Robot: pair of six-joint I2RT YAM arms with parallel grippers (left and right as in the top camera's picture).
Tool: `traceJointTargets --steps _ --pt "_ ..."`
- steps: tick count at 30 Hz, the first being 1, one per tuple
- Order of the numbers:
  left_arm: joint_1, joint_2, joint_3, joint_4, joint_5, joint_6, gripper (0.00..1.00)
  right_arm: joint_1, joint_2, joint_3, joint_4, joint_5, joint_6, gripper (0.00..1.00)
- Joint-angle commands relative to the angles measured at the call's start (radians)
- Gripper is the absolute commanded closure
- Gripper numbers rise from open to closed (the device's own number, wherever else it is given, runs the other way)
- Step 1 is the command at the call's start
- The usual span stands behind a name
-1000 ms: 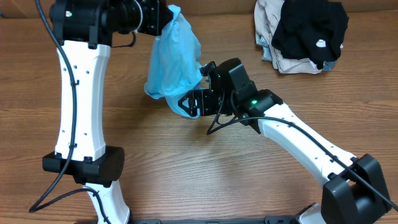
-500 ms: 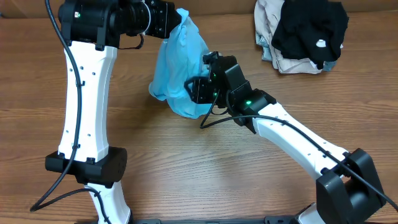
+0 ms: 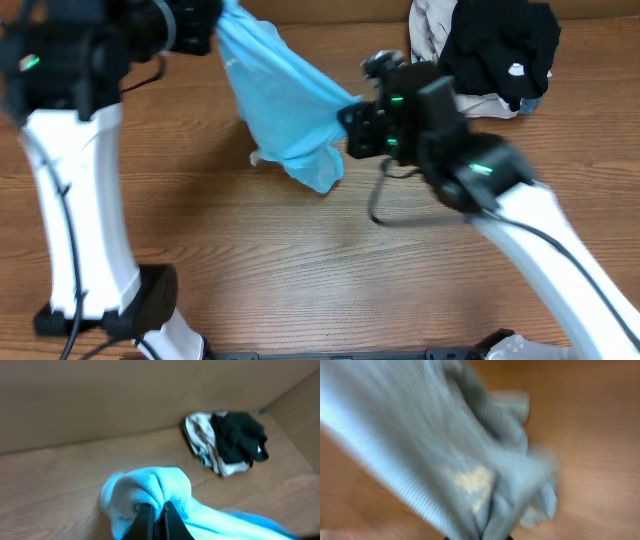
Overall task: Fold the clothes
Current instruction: 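Grasp the hanging T-shirt with the right gripper beside the left, then stretch the T-shirt between both grippers and lay it on the table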
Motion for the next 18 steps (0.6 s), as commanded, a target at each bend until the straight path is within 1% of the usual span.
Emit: traceJointTargets --steps 1,2,4,8,13,18 --pt "0.045 -0.132 0.034 0.019 -0.036 0.028 0.96 -0.005 -0.129 0.172 -0.148 -0.016 -0.031 0.96" --pt "0.053 -0.165 0.034 0.017 -0.054 0.029 0.96 -0.005 -0.163 0.222 -0.222 -0.016 -0.031 0.96" --pt "0.054 -0.193 0.034 0.016 -0.083 0.046 0.96 -0.005 -0.193 0.255 -0.288 -0.015 -0.031 0.96" --pt "0.054 -0.23 0.034 0.001 -0.11 0.073 0.96 -0.005 -0.227 0.262 -0.364 -0.015 -0.031 0.96" --pt "0.054 -0.226 0.034 -0.03 -0.122 0.09 0.96 -0.005 -0.2 0.262 -0.421 -0.019 -0.031 0.96" --pt "0.055 -0.23 0.034 -0.06 -0.224 0.097 0.96 -0.005 -0.172 0.262 -0.446 -0.023 -0.031 0.96"
